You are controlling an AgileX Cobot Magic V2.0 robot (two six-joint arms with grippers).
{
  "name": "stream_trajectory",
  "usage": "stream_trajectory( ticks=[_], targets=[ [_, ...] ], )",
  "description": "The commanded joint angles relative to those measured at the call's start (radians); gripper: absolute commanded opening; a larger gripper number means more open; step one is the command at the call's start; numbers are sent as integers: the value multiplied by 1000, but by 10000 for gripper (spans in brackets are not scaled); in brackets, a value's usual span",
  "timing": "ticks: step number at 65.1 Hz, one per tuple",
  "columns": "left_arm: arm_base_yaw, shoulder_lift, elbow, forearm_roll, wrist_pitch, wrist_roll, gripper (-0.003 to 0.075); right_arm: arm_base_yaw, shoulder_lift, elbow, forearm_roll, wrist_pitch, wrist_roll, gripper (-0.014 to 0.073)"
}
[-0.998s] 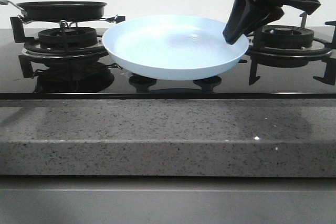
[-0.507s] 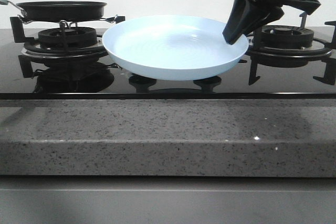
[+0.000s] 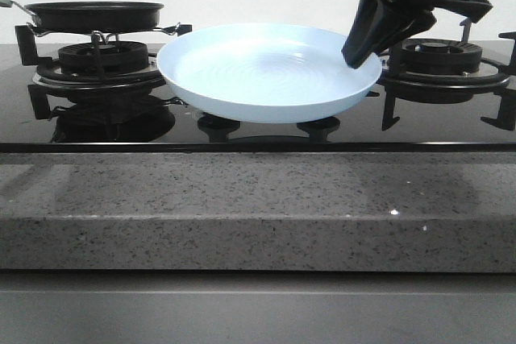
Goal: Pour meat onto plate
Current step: 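Grasp the green handle of the black frying pan with the left gripper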
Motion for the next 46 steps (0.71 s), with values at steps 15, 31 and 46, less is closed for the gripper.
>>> stream_trajectory(
  ticks=[15, 31, 46],
  targets=[
    [18, 142, -37, -497, -50, 209, 567, -1, -31, -25, 8, -27, -10, -68],
    [18, 240, -39, -756, 3, 337, 567, -1, -31, -25, 8, -27, -10, -68],
    [18, 325, -75, -845, 111, 360, 567, -1, -31, -25, 8, -27, -10, -68]
  ],
)
